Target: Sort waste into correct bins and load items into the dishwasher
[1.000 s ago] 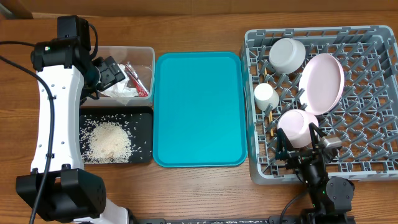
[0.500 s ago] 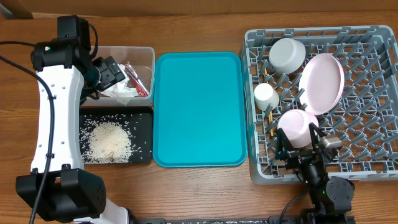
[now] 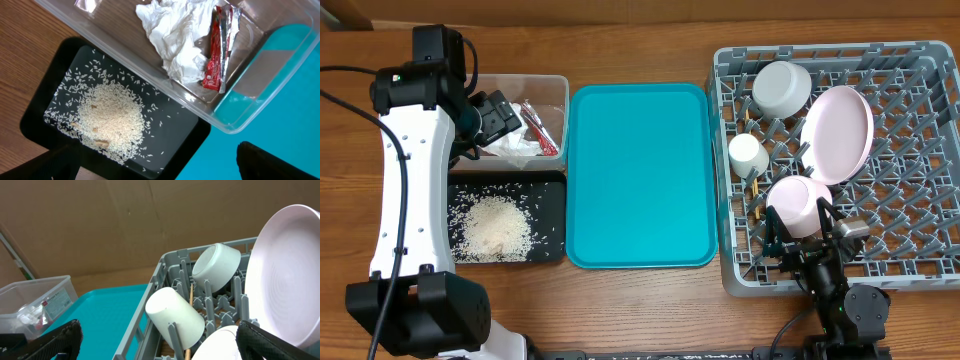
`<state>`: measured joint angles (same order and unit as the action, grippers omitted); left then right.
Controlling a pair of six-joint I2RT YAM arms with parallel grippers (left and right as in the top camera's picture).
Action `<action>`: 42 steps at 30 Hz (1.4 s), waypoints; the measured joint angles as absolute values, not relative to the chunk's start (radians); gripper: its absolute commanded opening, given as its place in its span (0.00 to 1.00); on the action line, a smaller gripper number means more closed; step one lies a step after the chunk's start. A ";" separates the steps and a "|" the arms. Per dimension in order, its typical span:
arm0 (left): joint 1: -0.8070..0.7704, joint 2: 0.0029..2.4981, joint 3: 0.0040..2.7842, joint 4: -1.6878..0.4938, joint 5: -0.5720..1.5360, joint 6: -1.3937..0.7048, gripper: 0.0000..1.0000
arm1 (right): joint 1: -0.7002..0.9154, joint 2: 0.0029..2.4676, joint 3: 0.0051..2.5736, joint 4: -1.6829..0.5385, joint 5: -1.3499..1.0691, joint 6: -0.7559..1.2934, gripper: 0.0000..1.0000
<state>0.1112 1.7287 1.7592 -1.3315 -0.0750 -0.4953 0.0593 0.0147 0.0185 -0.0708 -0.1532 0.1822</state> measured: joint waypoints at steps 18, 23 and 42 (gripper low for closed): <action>-0.033 1.129 1.761 -1.332 -0.075 -0.495 1.00 | 0.059 0.015 0.019 -0.071 -0.154 0.183 1.00; -0.051 0.970 1.760 -1.332 -0.076 -0.495 1.00 | 0.059 0.015 0.019 -0.071 -0.154 0.183 1.00; -0.051 0.361 1.043 -1.203 -0.029 -0.609 1.00 | 0.059 0.015 0.019 -0.072 -0.153 0.183 1.00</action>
